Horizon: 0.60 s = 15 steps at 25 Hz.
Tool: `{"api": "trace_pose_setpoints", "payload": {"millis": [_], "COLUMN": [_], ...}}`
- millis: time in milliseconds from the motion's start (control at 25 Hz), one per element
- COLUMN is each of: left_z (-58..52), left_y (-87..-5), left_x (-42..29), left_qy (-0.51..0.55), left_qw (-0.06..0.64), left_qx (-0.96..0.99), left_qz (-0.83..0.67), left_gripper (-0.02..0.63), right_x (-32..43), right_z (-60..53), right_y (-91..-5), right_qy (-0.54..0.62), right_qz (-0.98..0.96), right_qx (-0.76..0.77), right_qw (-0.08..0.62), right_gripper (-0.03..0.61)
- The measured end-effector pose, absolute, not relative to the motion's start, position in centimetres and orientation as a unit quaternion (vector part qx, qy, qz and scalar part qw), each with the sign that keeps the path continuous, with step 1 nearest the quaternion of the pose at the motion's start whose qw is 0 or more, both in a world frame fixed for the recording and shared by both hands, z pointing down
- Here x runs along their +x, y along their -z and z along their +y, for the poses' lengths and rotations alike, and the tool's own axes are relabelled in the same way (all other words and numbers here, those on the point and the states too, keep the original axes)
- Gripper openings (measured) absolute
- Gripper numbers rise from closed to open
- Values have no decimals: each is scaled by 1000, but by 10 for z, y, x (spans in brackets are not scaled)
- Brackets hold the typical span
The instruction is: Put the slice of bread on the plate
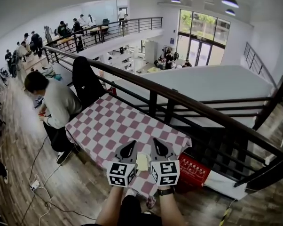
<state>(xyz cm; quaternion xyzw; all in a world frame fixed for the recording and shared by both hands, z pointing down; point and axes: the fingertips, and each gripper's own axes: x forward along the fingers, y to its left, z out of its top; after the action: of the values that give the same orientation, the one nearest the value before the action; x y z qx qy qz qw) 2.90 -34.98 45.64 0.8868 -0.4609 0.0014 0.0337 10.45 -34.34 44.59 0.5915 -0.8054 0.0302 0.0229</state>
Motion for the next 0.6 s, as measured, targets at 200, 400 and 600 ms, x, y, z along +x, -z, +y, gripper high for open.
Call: {"api": "trace_pose_setpoints", "payload": {"millis": [200, 400, 600], "left_z": [-338, -337, -334], "left_y": [-437, -420, -403], "left_x": [37, 40, 48], "left_qy": [-28, -10, 1], "left_qw": [-41, -51, -61], "left_qx": [888, 883, 881], "left_qz": [-457, -466, -469], "left_gripper": [15, 15, 15], "right_x": [116, 137, 151], "right_z": [-335, -324, -314], "right_y": [-417, -391, -372], "right_qy": [9, 38, 53], "right_qz": [-795, -784, -778], "right_qx": [607, 619, 625], "right_qw": [-8, -20, -28], "right_gripper": [14, 14, 14]}}
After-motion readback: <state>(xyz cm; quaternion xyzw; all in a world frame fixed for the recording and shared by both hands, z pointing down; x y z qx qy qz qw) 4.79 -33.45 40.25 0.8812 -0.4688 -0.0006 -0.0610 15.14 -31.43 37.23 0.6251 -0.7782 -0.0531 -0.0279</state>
